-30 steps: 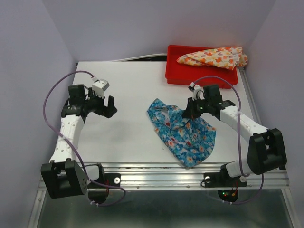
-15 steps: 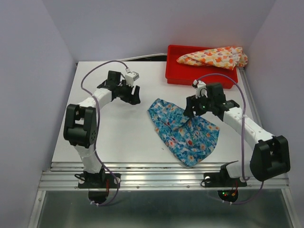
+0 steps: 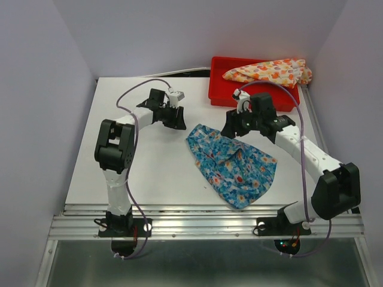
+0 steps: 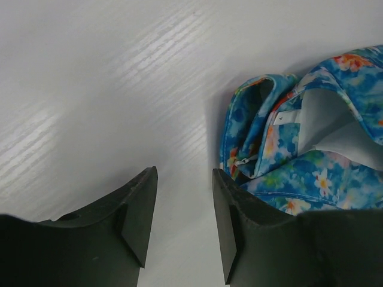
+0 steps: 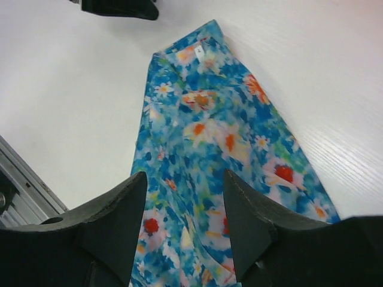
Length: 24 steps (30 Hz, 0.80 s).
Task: Fold and stack the skirts
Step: Flatten the skirt out
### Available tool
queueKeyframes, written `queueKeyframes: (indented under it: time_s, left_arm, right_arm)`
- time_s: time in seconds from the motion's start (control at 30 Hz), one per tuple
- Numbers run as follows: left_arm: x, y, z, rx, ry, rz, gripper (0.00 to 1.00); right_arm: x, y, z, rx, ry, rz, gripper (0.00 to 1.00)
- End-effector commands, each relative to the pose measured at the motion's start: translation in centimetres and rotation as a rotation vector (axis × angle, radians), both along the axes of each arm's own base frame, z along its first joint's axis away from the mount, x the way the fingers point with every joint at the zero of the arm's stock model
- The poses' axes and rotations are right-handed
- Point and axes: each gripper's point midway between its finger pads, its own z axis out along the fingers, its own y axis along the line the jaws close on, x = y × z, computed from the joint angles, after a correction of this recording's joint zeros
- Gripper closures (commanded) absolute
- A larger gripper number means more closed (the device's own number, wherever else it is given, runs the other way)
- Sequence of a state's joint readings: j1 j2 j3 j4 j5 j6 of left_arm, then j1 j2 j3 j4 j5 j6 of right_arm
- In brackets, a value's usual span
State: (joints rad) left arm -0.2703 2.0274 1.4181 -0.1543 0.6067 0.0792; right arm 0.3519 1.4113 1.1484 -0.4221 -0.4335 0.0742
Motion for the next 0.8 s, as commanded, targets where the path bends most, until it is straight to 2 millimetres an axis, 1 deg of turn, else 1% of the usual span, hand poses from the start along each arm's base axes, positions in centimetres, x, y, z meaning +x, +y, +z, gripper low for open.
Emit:
queueKeyframes:
  time_s: [0.0,0.03,0.1,0.13,0.17,0.2,0.23,0.27,0.3,0.33,0.37,0.43,0.47,0.57,0.63,0.77]
  left_arm:
    - [-1.7,-2.2,-0.4,-0.046,0.055,-0.042,0.48]
    - [-2.1,-2.5,-0.6,-0.057,0.07,-0.052,0.48]
    - [-2.9,-3.2,-1.1,-0.065,0.098,-0.066,0.48]
    - [-3.4,-3.3,-1.7,-0.068,0.126,-0.061,0.48]
    - [-3.8,-3.6,-1.9,-0.077,0.139,-0.074,0.48]
    - [-4.2,-3.7,-2.1,-0.084,0.16,-0.068,0.47]
    - [-4.5,-3.8,-2.4,-0.093,0.183,-0.055,0.45]
    - [-4.7,-3.8,-2.5,-0.101,0.2,-0.049,0.44]
    - [-4.9,-3.8,-2.7,-0.102,0.206,-0.046,0.42]
    - [-5.1,-3.7,-2.8,-0.104,0.211,-0.036,0.39]
    - [-5.2,-3.7,-2.9,-0.103,0.212,-0.032,0.36]
    - [-5.2,-3.6,-2.7,-0.104,0.209,-0.025,0.34]
    - [-5.3,-3.6,-2.7,-0.107,0.211,-0.023,0.34]
    - [-5.2,-3.7,-2.6,-0.112,0.21,-0.023,0.33]
    - [-5.1,-3.7,-2.6,-0.11,0.206,-0.022,0.33]
    - [-5.2,-3.7,-2.7,-0.109,0.207,-0.023,0.33]
  right_arm:
    - [0.3,2.8,1.1,-0.013,-0.043,0.045,0.45]
    - [-0.4,4.1,1.0,-0.022,-0.051,0.084,0.47]
    - [-0.1,5.1,0.4,-0.066,-0.069,0.079,0.48]
    - [0.0,5.4,0.1,-0.091,-0.086,0.088,0.48]
    - [0.0,5.8,-0.4,-0.115,-0.09,0.094,0.48]
    - [0.4,6.2,-1.4,-0.178,-0.107,0.072,0.48]
    - [0.6,6.3,-1.9,-0.211,-0.118,0.064,0.45]
    - [1.4,5.9,-2.4,-0.277,-0.15,0.036,0.44]
    - [1.3,6.5,-2.9,-0.302,-0.157,0.036,0.44]
    - [1.9,6.7,-3.7,-0.334,-0.15,0.013,0.43]
    - [2.7,6.2,-4.0,-0.363,-0.155,-0.024,0.43]
    - [3.7,6.3,-4.8,-0.391,-0.15,-0.048,0.43]
    - [3.8,6.6,-5.0,-0.401,-0.16,-0.048,0.43]
    - [5.2,6.4,-5.5,-0.44,-0.185,-0.08,0.43]
    - [5.7,6.5,-5.7,-0.453,-0.193,-0.088,0.44]
    - [6.9,6.2,-5.4,-0.492,-0.228,-0.106,0.46]
